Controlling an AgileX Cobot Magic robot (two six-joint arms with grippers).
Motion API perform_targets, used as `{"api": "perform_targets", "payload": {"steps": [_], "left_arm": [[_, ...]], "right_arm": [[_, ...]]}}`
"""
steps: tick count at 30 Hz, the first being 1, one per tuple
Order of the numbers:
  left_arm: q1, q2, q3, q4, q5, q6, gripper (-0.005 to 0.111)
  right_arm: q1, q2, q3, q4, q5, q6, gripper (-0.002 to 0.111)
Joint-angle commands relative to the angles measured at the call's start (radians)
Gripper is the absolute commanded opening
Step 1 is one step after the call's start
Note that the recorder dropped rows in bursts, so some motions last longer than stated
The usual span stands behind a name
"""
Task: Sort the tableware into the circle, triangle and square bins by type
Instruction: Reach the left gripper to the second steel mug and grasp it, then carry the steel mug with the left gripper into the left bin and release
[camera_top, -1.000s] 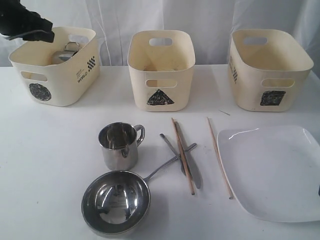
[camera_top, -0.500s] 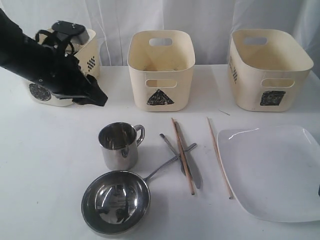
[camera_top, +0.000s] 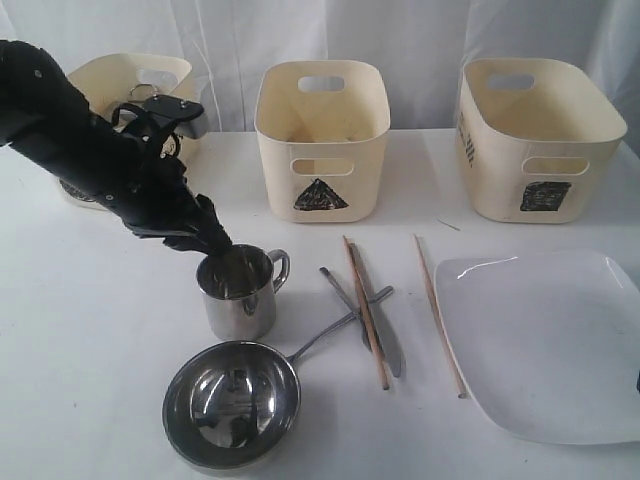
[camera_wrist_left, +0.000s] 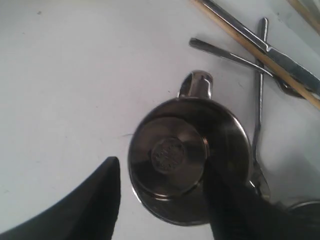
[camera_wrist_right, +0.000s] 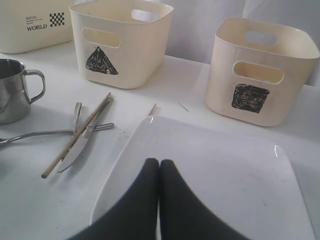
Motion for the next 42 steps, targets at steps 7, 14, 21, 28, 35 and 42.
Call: {"api": "perform_targets", "payload": {"steps": [7, 14, 21, 28, 35, 42], "left_arm": [[-0.005, 0.057, 0.006, -0.018, 0.034, 0.022, 0.055], [-0.005, 0.139, 0.006, -0.039, -0.026, 0.043, 0.053], [-0.003, 0.122, -0.044, 0.004, -0.043, 0.036, 0.001], [0.082, -0.053, -0.253, 0.237, -0.118, -0.089, 0.001], [0.274, 0.019, -0.452, 0.343, -0.322, -0.216, 0.001], [0.367, 0.229, -0.548, 0.342, -0.383, -0.242, 0.001]], "right_arm": [[0.002, -0.006, 0.007, 0.002, -0.007, 0.004, 0.000], [0.002, -0.006, 0.007, 0.002, -0.007, 0.004, 0.000], [0.002, -0.006, 0.007, 0.002, -0.007, 0.004, 0.000], [0.002, -0.006, 0.007, 0.002, -0.007, 0.004, 0.000], [0.002, -0.006, 0.007, 0.002, -0.007, 0.004, 0.000], [0.002, -0.006, 0.007, 0.002, -0.007, 0.004, 0.000]]}}
